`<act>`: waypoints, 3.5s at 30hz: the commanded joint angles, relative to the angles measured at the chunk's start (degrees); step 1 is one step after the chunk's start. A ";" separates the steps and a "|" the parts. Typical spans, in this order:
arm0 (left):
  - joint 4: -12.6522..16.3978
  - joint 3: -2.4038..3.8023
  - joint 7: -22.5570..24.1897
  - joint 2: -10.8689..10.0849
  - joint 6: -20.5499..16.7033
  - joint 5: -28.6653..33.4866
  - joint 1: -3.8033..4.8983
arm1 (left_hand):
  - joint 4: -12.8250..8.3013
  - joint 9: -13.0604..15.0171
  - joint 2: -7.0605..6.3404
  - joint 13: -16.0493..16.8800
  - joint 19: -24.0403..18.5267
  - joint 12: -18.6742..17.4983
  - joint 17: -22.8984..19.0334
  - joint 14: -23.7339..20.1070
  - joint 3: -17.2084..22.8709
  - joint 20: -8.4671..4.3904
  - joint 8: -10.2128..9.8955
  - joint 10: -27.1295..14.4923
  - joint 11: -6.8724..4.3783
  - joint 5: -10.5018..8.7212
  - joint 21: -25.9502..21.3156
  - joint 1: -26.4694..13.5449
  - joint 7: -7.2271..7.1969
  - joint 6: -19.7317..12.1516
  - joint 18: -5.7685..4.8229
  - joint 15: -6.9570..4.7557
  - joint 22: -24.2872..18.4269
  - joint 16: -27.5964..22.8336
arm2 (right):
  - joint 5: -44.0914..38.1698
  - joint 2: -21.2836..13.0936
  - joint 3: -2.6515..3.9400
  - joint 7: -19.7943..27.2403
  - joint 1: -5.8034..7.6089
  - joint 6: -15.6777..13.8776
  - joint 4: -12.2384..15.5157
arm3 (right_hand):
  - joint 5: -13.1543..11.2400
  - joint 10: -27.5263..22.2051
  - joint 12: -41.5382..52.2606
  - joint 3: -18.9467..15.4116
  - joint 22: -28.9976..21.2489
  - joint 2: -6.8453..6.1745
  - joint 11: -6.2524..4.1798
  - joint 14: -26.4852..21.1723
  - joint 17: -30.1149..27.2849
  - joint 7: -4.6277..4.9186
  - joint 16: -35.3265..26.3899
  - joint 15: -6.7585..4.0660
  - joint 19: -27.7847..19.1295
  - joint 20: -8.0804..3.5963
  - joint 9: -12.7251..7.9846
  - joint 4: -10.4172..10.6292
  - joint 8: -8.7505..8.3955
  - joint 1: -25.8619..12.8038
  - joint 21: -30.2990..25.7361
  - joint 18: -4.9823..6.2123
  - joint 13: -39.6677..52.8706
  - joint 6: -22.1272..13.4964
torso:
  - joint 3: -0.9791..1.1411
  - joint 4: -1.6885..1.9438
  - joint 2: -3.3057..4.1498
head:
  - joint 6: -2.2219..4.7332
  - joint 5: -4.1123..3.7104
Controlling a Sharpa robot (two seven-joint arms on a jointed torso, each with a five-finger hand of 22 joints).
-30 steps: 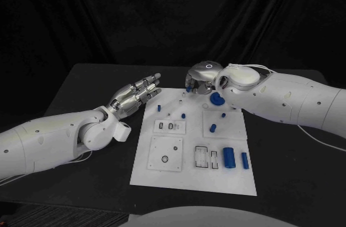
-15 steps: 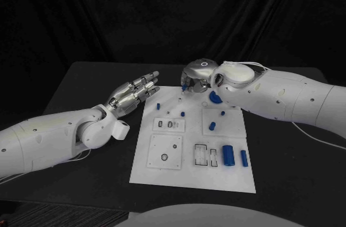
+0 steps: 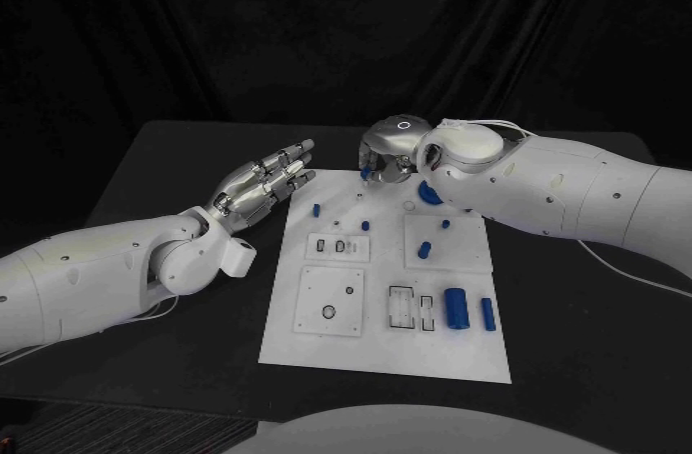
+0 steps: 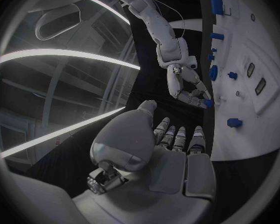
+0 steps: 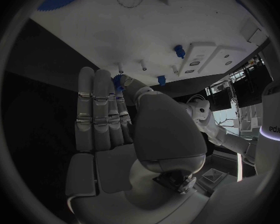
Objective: Assemble the parts on the task board
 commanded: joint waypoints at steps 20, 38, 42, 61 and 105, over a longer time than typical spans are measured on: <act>-0.07 0.06 0.84 0.23 0.43 0.00 0.03 | 0.03 0.06 0.09 0.05 0.04 0.07 -0.09 0.08 0.23 0.46 0.32 -0.03 0.16 0.26 -0.20 -0.33 0.28 0.23 0.64 0.15 -0.09 -0.21 | -0.10 0.00 0.03 -0.97 -0.06 2.20 -0.05 | -0.14 -1.25 -0.40 0.43 0.22 -0.21 0.31 -0.12 0.04 0.10 -0.55 0.49 -0.40 0.24 7.33 0.39 -0.59 -0.03 -0.41 0.50 -0.08 -0.21 | 0.01 -0.06 0.00 | -0.56 -0.08; -0.27 0.06 0.88 0.60 0.63 0.00 0.03 | 0.09 0.06 0.12 0.05 0.04 0.09 -0.09 0.08 0.24 0.59 0.34 -0.02 0.13 0.25 -0.20 -0.50 0.20 0.25 0.65 0.33 -0.09 -0.21 | -0.10 0.42 0.03 -1.07 -0.42 3.17 -0.39 | -0.29 -1.74 -0.38 0.58 0.30 -0.26 0.47 -0.37 0.05 0.19 -0.76 0.64 -0.62 0.38 7.14 0.68 -1.03 -0.28 -0.60 0.49 -0.06 -0.54 | -0.05 -0.02 -0.03 | -0.86 -0.29; -0.38 0.06 1.06 0.69 0.66 0.00 0.03 | 0.09 0.07 0.15 0.06 0.04 0.14 -0.09 0.08 0.28 0.64 0.37 -0.02 0.08 0.26 -0.20 -0.51 0.14 0.31 0.66 0.44 -0.09 -0.21 | -0.10 0.43 0.03 -1.13 -0.53 3.46 -0.52 | -0.29 -1.91 -0.39 0.63 0.32 -0.26 0.51 -0.46 0.05 0.18 -0.83 0.68 -0.69 0.42 7.08 0.76 -1.17 -0.35 -0.67 0.49 -0.06 -0.65 | -0.05 -0.06 -0.03 | -0.91 -0.29; -0.56 0.06 1.08 0.86 0.86 0.00 0.03 | 0.09 0.07 0.18 0.06 0.04 0.15 -0.09 0.08 0.35 0.71 0.39 -0.01 0.08 0.28 -0.20 -0.53 0.13 0.36 0.66 0.59 -0.09 -0.21 | -0.10 0.80 0.03 -2.04 -1.22 4.37 -1.47 | -0.50 -6.00 -0.21 1.87 1.03 -1.41 1.73 -1.65 0.31 1.38 -1.61 1.62 -1.60 1.29 4.40 1.55 -5.33 -0.87 -1.74 0.51 0.05 -7.43 | -0.02 -0.02 0.00 | -1.19 -0.21; 0.21 0.04 1.14 -0.58 0.76 0.00 0.00 | 0.02 0.12 0.23 0.08 0.06 0.25 -0.09 0.08 0.67 1.00 0.55 0.01 0.11 0.39 -0.18 -0.55 0.30 0.72 0.65 1.16 -0.07 -0.21 | -0.09 -23.79 -0.01 -6.33 4.61 6.06 21.89 | -7.36 -20.03 2.84 -8.57 4.43 -1.20 2.15 -0.48 5.31 -1.82 4.29 0.59 0.90 0.60 -1.50 4.90 -5.05 -2.55 -3.85 0.56 0.60 -21.11 | -0.47 -1.20 -0.95 | 1.34 0.62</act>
